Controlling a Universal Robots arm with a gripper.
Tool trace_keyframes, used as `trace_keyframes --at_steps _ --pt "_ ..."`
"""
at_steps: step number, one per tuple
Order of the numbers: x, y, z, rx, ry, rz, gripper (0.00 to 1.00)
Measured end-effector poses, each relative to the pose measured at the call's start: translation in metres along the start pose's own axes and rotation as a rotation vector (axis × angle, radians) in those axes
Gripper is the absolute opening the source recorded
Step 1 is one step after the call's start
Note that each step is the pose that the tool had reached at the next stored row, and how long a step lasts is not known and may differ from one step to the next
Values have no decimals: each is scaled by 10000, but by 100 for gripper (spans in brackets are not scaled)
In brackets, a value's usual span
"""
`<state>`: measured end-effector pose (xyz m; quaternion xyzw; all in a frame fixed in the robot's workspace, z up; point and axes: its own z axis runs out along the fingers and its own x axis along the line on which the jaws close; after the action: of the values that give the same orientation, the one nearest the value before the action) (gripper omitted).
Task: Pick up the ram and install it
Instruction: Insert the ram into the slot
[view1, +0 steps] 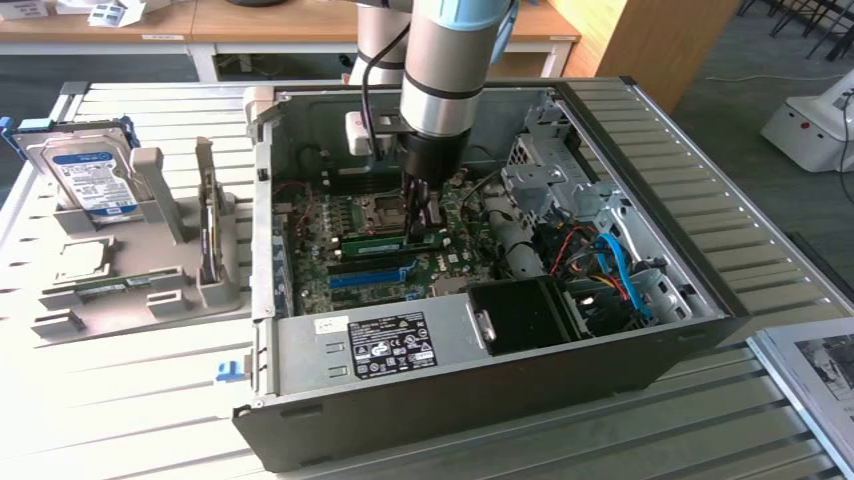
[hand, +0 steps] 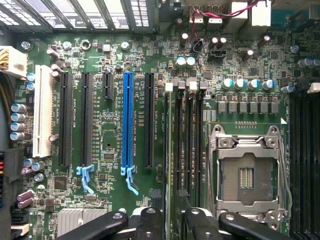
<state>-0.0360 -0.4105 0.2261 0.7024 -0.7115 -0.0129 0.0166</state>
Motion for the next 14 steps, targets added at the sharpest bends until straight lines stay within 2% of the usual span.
trace_keyframes --at_steps 5,14 --pt "0 3 -77 0 1 1 25" --pt "2 6 -293 0 0 0 25"
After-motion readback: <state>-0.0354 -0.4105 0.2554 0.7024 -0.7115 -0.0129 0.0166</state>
